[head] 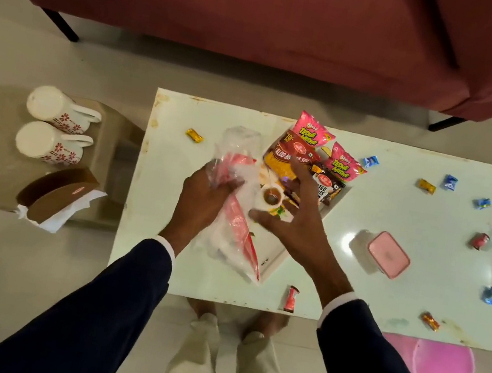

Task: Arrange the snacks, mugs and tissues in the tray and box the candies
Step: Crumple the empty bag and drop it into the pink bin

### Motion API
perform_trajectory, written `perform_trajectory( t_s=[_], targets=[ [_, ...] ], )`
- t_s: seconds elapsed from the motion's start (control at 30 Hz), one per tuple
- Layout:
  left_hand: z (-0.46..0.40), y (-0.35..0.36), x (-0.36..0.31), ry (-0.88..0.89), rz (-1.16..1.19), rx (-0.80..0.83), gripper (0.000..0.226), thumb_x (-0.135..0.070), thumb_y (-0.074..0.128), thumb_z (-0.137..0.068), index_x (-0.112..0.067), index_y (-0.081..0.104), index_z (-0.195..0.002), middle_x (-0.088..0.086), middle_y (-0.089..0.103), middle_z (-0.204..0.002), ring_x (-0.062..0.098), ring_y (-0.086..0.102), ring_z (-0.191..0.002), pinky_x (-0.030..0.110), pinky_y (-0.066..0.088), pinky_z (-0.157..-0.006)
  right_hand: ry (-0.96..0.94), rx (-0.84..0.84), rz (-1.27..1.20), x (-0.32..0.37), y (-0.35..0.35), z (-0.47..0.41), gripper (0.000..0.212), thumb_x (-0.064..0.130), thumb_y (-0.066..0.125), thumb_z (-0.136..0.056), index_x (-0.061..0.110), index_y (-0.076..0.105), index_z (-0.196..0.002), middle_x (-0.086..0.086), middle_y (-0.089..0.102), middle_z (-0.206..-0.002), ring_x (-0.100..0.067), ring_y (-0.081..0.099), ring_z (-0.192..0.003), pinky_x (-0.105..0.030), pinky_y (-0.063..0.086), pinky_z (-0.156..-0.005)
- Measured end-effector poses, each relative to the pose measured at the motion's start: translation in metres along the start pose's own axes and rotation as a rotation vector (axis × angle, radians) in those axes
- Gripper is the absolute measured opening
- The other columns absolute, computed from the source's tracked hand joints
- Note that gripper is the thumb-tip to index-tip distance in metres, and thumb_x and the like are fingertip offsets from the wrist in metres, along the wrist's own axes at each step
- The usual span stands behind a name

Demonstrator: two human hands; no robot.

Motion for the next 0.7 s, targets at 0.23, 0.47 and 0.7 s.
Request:
perform_trajectory(
  t_s=[0.23,0.47,0.7],
  targets=[
    [0.040,0.067,-0.031,-0.197,0.452,0.523,0.026,-0.024,0.067,-0.089,-0.007,0.067,-0.110,0.012,0.071,-0.096,0.019,0.073,-0.089,0.026,0.058,-0.075,-0.175,0.112,0.194,-0.004,-0.010,0.017,0.105,0.037,0.091,-0.060,0.038,0.034,-0.148,0.011,0.042,-0.145,-0.004,0.040,-0.136,-0.019,0.040,-0.107],
    [0.065,0.125,-0.046,0.097,0.072,0.426,0.087,-0.045,0.077,-0.077,-0.041,0.029,-0.150,-0.008,0.031,-0.160,0.011,0.038,-0.142,0.033,0.042,-0.109,0.189,-0.479,-0.076,-0.054,-0.104,0.056,0.053,0.027,0.084,-0.069,0.041,0.055,-0.110,0.025,0.070,-0.097,0.002,0.069,-0.092,-0.013,0.055,-0.067],
    [0.127,0.248,-0.041,0.248,-0.073,0.560,0.069,-0.052,0.087,-0.068,-0.066,0.047,-0.124,-0.033,0.065,-0.121,-0.009,0.063,-0.112,0.009,0.050,-0.086,0.313,-0.068,-0.991,-0.105,-0.152,0.155,0.055,0.029,0.064,-0.091,0.003,0.050,-0.138,-0.020,0.056,-0.118,-0.030,0.060,-0.098,-0.042,0.054,-0.087]
  ],
)
Point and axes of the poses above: each hand's wrist, its own z-axis away from the middle knuckle, its own y-axis out of the palm, x = y × z, the point moved 5 cm from there along -z, towards the middle knuckle
